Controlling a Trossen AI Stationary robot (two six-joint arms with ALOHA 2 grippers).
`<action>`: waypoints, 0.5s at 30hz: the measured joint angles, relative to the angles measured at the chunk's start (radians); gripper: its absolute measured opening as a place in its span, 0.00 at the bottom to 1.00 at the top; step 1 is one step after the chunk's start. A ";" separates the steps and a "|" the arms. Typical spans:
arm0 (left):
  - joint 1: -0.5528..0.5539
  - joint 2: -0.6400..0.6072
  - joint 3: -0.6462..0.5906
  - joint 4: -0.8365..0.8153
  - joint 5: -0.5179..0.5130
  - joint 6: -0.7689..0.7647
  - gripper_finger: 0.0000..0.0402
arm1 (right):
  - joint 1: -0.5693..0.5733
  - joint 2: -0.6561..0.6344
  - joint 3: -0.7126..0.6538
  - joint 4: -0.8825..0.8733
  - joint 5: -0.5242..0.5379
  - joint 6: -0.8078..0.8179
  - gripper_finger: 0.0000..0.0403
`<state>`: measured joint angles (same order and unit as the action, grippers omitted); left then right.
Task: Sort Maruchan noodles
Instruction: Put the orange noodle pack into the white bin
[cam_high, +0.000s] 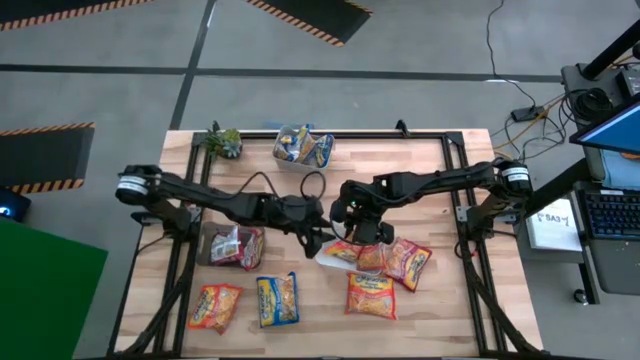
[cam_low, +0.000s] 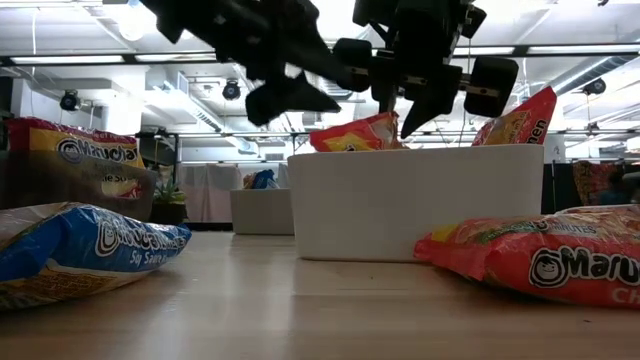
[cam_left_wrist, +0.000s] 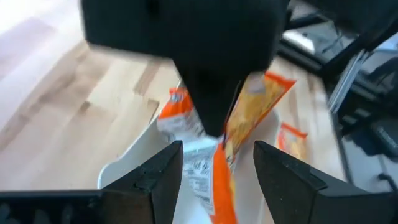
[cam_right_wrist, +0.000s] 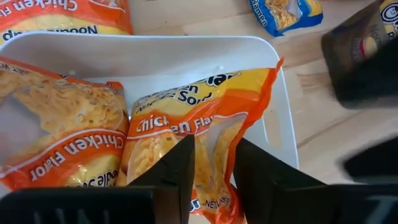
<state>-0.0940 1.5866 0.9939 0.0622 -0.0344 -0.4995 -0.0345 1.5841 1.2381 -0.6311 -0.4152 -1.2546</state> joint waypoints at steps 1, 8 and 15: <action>-0.004 0.013 0.000 0.007 0.005 0.000 0.45 | 0.000 0.000 0.000 0.000 0.000 0.004 0.22; -0.025 0.105 0.003 0.092 0.076 -0.054 0.43 | 0.006 0.000 0.000 -0.008 0.021 0.050 0.19; -0.026 0.210 0.029 0.187 0.051 -0.163 0.38 | 0.022 0.000 -0.004 -0.055 0.054 0.055 0.17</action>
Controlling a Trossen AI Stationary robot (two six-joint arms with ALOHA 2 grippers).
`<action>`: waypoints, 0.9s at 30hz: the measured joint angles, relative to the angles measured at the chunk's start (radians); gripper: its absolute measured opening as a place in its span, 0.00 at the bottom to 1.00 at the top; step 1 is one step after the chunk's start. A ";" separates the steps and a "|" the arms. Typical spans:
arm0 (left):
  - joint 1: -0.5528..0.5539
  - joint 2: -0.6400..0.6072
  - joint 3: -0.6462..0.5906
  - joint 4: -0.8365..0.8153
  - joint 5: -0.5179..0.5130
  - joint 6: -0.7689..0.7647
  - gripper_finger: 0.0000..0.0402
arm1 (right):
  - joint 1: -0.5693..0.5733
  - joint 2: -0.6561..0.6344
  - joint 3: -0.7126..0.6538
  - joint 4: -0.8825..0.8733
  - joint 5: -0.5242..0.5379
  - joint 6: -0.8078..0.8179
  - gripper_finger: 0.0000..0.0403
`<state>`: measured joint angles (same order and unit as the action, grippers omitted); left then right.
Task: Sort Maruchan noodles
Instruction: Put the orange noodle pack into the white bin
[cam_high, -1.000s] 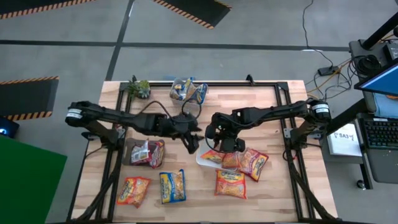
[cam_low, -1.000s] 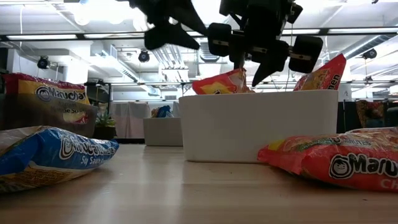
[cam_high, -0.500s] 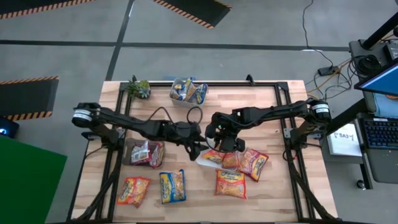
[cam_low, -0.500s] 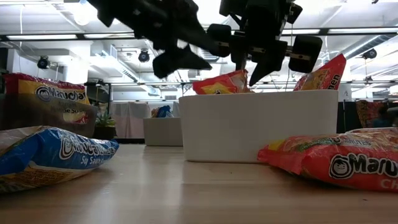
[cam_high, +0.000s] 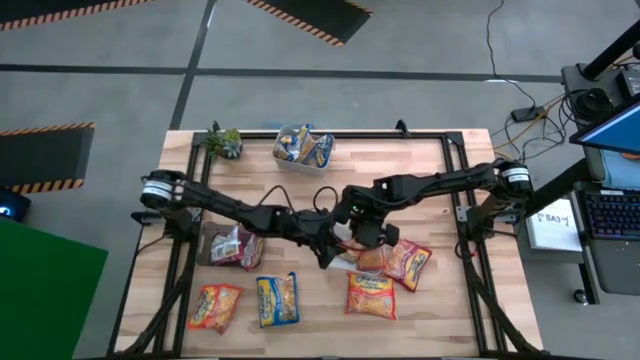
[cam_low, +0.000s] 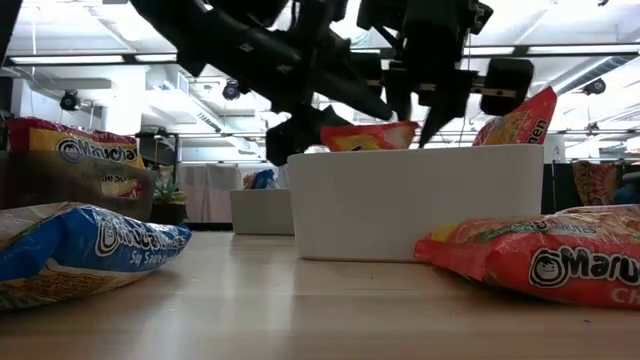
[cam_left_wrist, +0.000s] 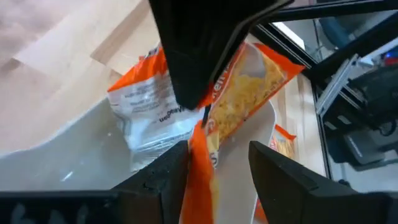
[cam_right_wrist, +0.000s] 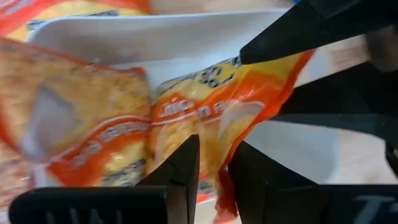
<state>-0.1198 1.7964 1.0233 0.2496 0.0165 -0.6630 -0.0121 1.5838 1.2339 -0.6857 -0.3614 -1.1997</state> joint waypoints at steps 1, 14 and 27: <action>-0.001 0.018 0.011 0.002 -0.001 -0.010 0.37 | 0.001 -0.003 -0.002 -0.013 0.000 0.003 0.17; -0.014 0.035 0.120 -0.139 -0.079 -0.061 0.02 | 0.001 -0.142 0.028 -0.075 0.159 0.064 0.17; -0.021 0.177 0.449 -0.400 -0.084 -0.080 0.00 | -0.001 -0.415 0.073 -0.197 0.209 1.256 0.17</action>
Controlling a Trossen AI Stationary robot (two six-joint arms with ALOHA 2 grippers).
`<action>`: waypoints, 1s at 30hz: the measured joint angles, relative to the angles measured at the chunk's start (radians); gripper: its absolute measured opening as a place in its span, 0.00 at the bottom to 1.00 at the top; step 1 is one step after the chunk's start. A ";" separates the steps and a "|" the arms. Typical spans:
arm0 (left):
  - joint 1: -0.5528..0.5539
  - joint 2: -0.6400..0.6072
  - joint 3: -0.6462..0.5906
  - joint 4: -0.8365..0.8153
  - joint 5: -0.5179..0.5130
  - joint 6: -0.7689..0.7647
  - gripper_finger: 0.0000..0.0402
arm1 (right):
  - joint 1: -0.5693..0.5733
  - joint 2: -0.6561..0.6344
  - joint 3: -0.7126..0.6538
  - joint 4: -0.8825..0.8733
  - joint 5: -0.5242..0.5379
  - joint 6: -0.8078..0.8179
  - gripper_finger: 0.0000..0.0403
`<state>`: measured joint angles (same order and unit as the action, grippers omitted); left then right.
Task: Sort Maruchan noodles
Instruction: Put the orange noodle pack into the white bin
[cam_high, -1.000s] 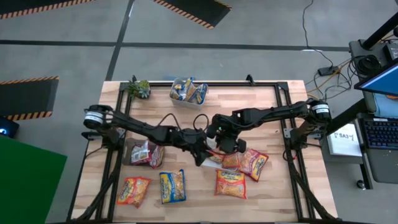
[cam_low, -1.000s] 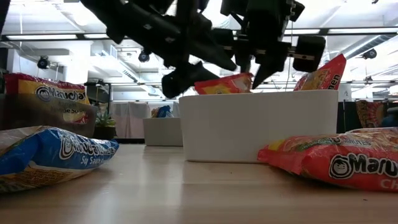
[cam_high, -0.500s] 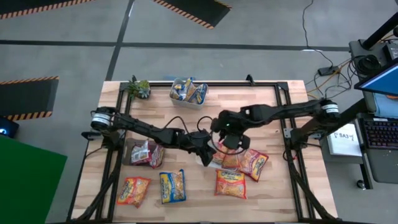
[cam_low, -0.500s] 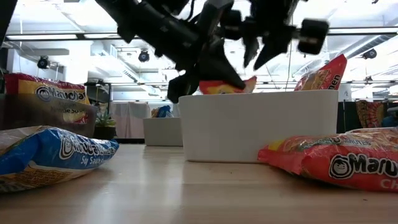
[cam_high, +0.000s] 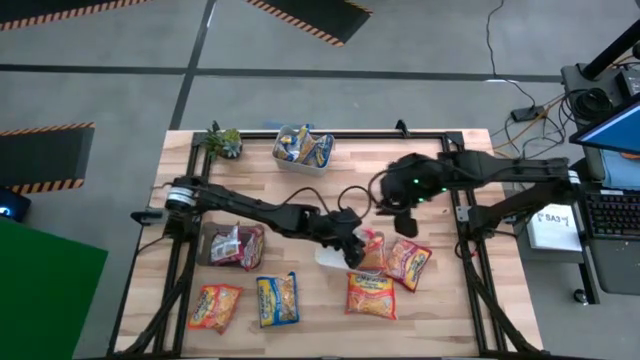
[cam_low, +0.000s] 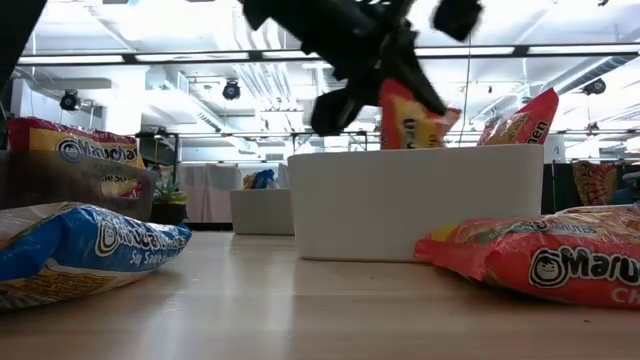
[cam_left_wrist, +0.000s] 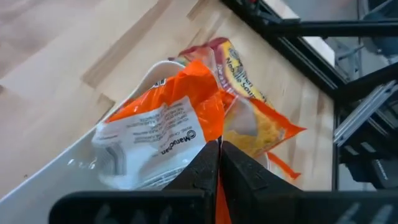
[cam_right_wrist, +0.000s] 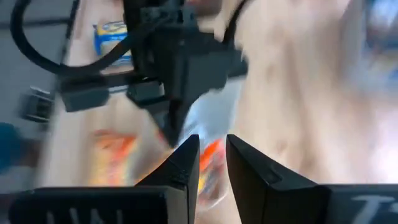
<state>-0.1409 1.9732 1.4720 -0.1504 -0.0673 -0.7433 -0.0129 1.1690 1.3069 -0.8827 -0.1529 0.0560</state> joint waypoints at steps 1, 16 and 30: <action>-0.001 0.016 0.031 -0.015 0.000 0.000 0.00 | 0.004 -0.014 -0.002 -0.034 -0.015 0.077 0.17; -0.004 0.240 0.360 -0.209 -0.030 -0.037 0.00 | 0.090 -0.199 -0.087 -0.183 0.060 0.415 0.02; -0.009 0.242 0.472 -0.354 -0.056 0.017 0.12 | 0.091 -0.225 -0.092 -0.183 0.000 0.594 0.09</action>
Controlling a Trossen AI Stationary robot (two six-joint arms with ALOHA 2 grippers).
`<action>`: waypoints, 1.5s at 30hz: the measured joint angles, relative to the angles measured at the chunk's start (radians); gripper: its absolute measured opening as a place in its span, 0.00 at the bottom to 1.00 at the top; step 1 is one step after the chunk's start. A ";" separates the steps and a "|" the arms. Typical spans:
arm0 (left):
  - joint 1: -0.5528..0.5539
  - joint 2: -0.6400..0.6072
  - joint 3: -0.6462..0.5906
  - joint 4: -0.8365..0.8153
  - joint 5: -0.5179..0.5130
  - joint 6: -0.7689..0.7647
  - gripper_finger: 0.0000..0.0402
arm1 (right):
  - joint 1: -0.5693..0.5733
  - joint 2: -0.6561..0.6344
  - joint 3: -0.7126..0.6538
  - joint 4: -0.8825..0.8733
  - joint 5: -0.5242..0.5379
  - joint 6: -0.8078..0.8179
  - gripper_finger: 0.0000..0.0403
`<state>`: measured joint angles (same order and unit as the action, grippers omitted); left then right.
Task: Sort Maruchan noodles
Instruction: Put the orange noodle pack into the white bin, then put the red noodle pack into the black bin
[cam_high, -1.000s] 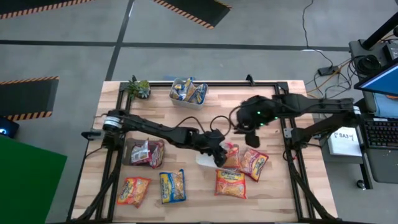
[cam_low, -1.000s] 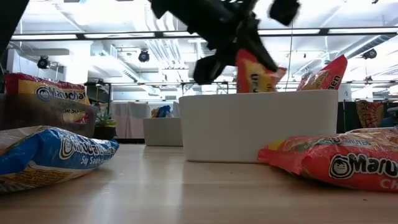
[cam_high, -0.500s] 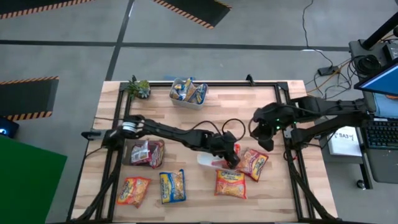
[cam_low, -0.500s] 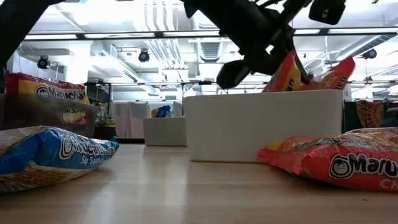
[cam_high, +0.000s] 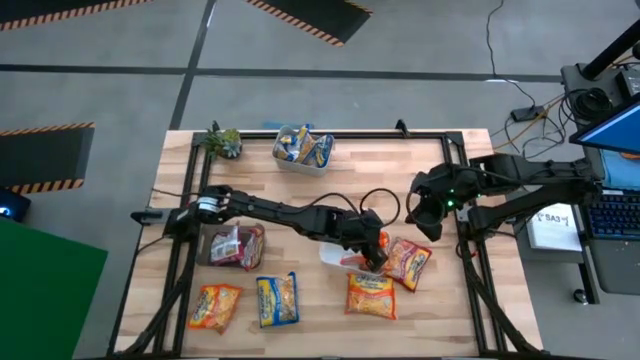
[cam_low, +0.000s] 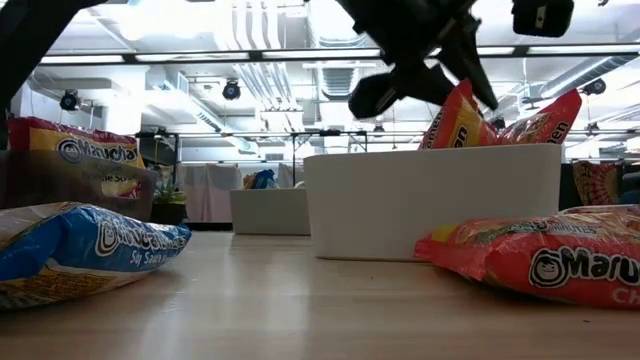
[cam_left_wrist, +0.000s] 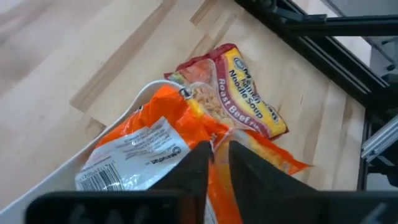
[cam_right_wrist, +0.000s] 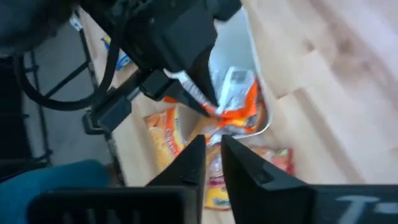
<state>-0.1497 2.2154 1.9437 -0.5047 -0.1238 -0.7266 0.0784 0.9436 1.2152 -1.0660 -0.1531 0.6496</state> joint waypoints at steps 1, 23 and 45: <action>0.000 0.000 0.015 -0.017 -0.001 0.007 0.14 | 0.000 0.000 0.000 0.000 -0.015 0.016 0.12; -0.095 -0.311 0.175 -0.562 -0.307 0.432 0.29 | 0.160 -0.081 -0.220 -0.036 -0.102 0.583 0.51; -0.133 -0.805 -0.511 -0.036 -0.365 0.190 0.19 | 0.427 -0.140 -0.802 0.457 0.113 1.309 0.52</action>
<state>-0.2829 1.4101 1.4331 -0.5403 -0.4885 -0.5368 0.5057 0.8039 0.4136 -0.6095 -0.0403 1.9583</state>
